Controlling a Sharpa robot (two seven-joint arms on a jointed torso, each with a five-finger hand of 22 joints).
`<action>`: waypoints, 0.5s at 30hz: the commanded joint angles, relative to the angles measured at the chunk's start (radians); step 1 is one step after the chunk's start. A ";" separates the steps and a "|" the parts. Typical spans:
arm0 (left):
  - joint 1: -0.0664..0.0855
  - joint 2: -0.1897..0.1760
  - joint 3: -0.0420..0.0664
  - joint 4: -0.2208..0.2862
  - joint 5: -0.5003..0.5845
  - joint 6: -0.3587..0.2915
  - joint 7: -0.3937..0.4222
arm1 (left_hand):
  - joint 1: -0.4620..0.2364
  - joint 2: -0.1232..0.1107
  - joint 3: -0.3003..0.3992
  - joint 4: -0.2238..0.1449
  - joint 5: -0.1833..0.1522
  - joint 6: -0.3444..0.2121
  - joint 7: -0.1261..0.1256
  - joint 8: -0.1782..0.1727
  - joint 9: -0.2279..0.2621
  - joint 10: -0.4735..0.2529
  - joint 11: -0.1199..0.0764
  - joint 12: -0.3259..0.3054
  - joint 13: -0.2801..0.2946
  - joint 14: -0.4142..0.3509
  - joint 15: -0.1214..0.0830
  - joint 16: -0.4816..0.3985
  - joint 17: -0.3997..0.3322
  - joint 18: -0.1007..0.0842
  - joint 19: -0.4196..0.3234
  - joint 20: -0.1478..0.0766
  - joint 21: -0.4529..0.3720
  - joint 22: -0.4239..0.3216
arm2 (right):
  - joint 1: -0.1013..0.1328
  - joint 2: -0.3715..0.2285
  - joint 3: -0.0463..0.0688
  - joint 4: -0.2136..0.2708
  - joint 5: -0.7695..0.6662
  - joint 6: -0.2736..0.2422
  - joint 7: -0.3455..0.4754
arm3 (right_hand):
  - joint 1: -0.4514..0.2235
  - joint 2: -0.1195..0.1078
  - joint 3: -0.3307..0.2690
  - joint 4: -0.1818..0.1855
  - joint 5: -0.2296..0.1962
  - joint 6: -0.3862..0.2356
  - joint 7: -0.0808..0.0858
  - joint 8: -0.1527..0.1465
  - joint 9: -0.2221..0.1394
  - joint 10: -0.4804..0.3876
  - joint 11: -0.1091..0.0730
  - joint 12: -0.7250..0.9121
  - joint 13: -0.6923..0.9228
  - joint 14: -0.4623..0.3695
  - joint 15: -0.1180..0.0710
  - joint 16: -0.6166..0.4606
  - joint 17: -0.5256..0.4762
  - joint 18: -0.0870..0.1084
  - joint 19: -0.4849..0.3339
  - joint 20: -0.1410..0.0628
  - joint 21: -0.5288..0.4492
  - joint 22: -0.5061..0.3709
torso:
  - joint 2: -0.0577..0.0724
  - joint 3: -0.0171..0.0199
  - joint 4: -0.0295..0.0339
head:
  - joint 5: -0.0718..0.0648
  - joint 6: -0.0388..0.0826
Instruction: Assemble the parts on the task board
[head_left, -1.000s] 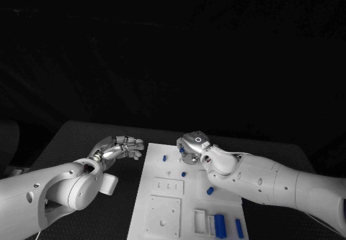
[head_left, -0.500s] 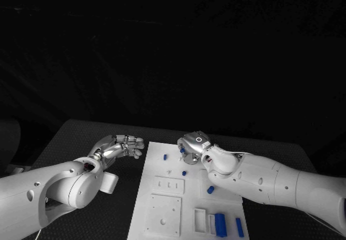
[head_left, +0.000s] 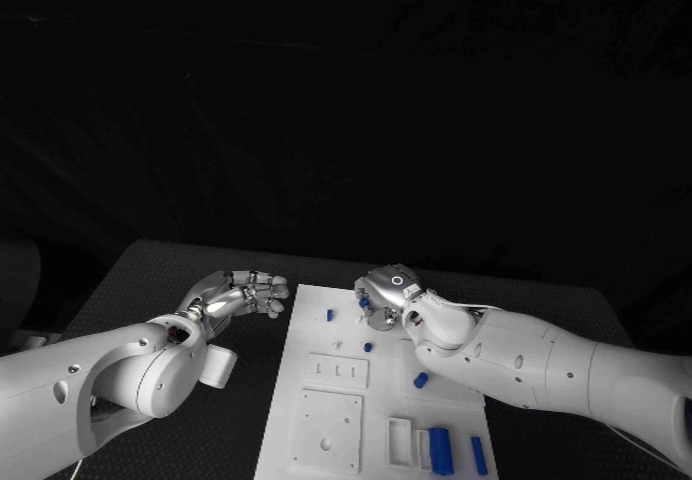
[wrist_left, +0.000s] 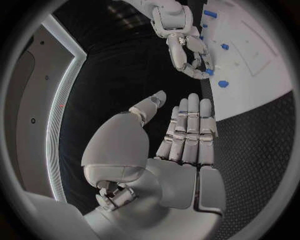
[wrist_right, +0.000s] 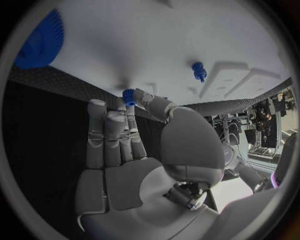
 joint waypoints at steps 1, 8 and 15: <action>0.001 0.000 0.001 0.003 -0.004 0.012 0.006 | -0.010 -0.002 0.001 -0.003 -0.007 0.001 0.006 -0.005 0.001 0.000 0.007 -0.003 -0.001 0.005 -0.001 -0.007 0.002 0.019 -0.006 0.003 0.006 0.021 | -0.004 0.001 -0.002 -0.004 0.033 0.022 0.020 | -0.004 -0.033 -0.013 0.005 -0.006 -0.046 0.021 -0.028 -0.015 -0.057 0.031 -0.005 -0.020 0.004 0.023 -0.002 -0.005 0.063 -0.004 -0.001 -0.006 0.013 | 0.000 0.0000 0.0001 | 0.001 0.000; 0.001 -0.001 0.001 0.000 -0.004 0.011 0.005 | -0.011 -0.004 0.001 -0.003 -0.007 -0.001 0.007 -0.006 0.001 -0.002 0.009 -0.005 -0.002 0.005 0.000 -0.008 0.003 0.019 -0.007 0.003 0.006 0.021 | -0.004 -0.006 -0.002 0.000 0.038 -0.025 0.002 | -0.023 -0.057 -0.062 -0.018 -0.004 -0.126 0.039 -0.070 -0.040 -0.184 0.063 -0.003 -0.066 -0.010 0.056 -0.009 -0.020 0.063 -0.032 0.011 -0.021 0.013 | -0.001 -0.0003 -0.0005 | 0.002 0.005; 0.002 -0.007 0.001 0.000 -0.004 0.009 0.005 | -0.012 -0.005 0.002 -0.004 -0.007 -0.003 0.007 -0.008 0.001 -0.005 0.010 -0.008 -0.003 0.004 0.000 -0.011 0.004 0.019 -0.008 0.003 0.006 0.021 | -0.002 -0.041 -0.002 0.045 0.048 -0.049 0.002 | -0.031 -0.058 -0.067 -0.031 -0.003 -0.137 0.042 -0.073 -0.043 -0.204 0.068 -0.001 -0.070 -0.014 0.060 -0.014 -0.028 0.063 -0.039 0.018 -0.026 0.012 | 0.000 0.0005 -0.0016 | 0.002 0.009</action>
